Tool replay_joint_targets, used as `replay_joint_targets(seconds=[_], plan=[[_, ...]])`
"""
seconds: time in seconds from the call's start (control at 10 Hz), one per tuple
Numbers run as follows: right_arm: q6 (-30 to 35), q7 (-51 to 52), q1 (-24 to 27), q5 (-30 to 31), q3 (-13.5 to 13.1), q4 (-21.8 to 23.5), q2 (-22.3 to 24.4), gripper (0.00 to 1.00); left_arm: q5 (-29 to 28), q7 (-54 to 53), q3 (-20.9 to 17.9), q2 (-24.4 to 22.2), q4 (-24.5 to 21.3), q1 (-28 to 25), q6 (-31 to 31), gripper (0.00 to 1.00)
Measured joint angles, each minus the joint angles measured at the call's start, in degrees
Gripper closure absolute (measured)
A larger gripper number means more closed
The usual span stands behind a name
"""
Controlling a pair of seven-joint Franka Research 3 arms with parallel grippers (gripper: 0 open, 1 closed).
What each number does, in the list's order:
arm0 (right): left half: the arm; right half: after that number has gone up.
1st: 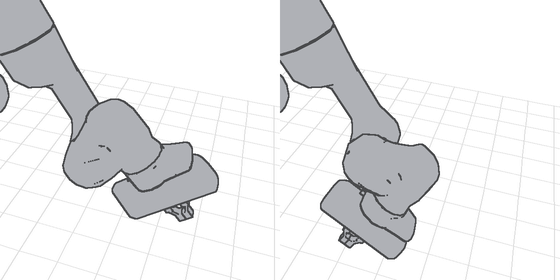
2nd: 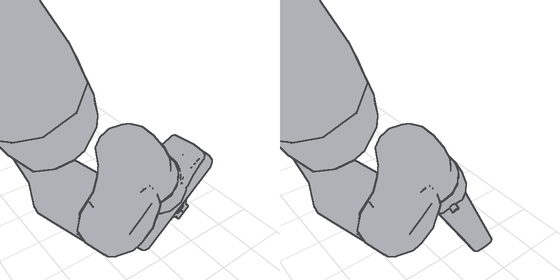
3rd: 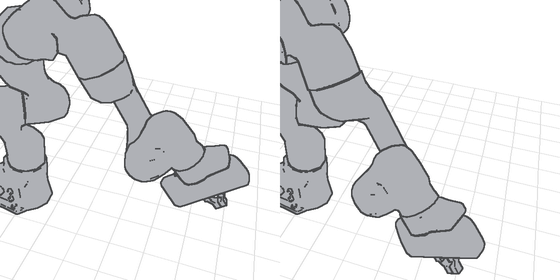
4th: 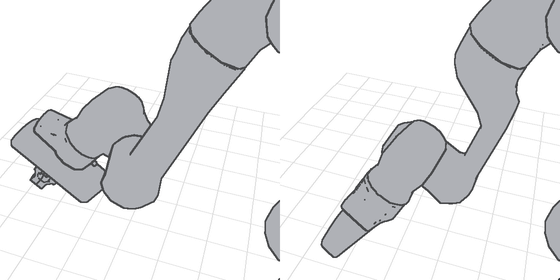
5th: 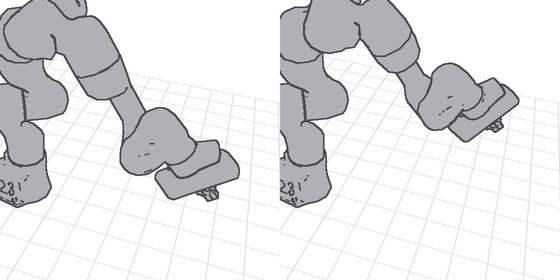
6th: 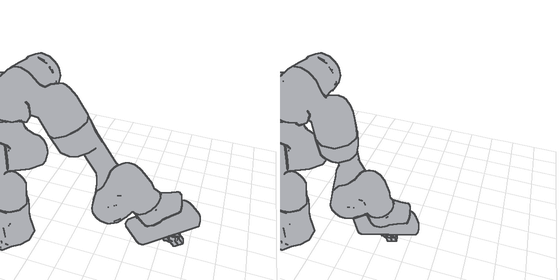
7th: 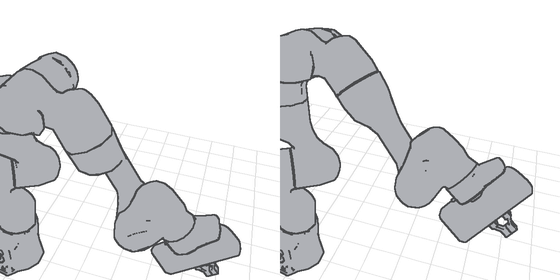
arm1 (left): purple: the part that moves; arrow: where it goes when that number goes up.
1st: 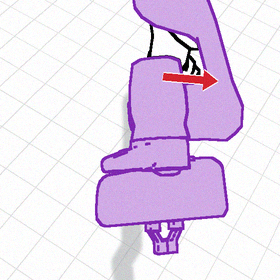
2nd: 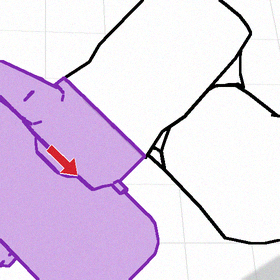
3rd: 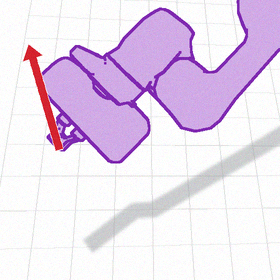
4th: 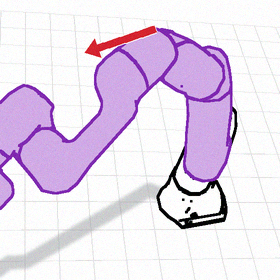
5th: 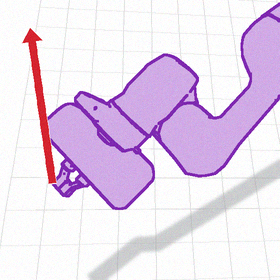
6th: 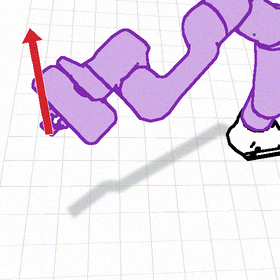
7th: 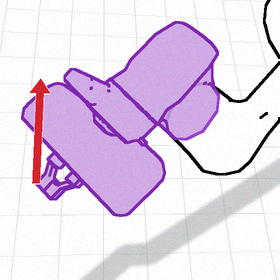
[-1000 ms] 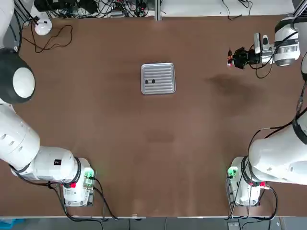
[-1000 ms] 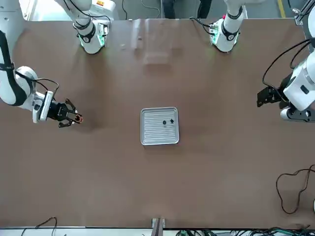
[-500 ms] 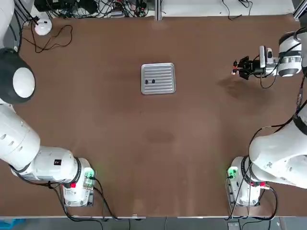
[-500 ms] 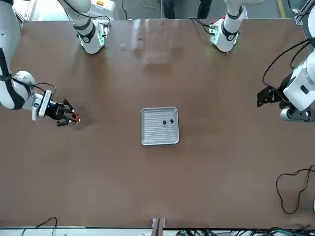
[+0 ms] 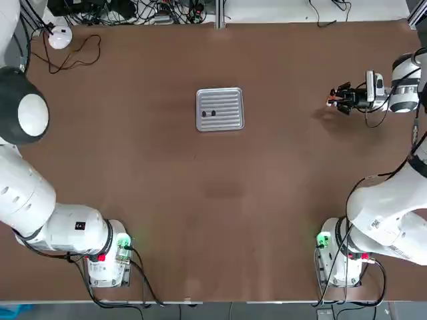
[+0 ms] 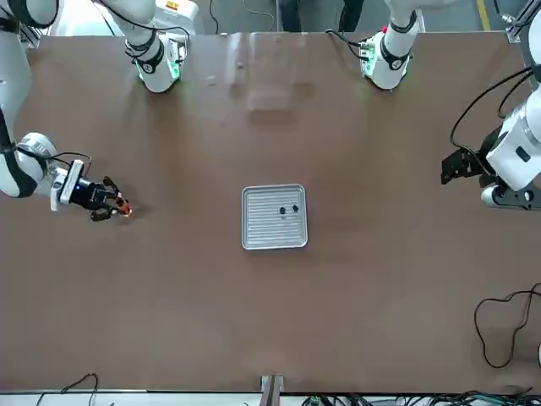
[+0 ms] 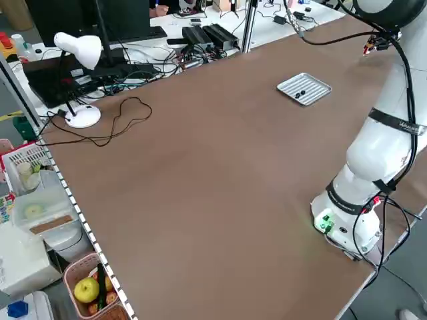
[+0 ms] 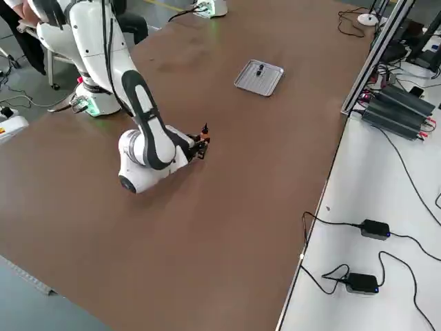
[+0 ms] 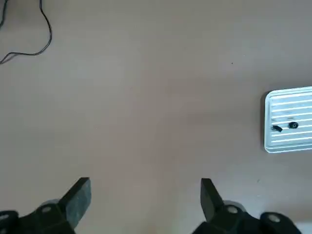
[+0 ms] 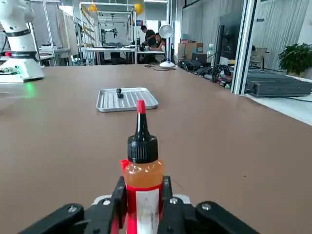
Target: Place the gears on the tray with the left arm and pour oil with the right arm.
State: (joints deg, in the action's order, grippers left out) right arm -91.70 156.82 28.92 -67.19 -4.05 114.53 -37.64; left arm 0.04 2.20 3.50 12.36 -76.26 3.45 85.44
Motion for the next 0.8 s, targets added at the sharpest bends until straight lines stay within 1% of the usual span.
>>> replay_joint_targets(seconds=[0.5,0.8], plan=[[3.26,1.22,1.68,0.08,0.27,-0.35,-3.41,0.69,0.0,0.01,0.0,0.0,0.0,0.0,0.0,0.01],[4.67,1.4,1.87,0.08,0.43,-0.46,-5.24,0.69,0.0,0.02,0.0,0.0,0.0,0.0,0.0,0.01]])
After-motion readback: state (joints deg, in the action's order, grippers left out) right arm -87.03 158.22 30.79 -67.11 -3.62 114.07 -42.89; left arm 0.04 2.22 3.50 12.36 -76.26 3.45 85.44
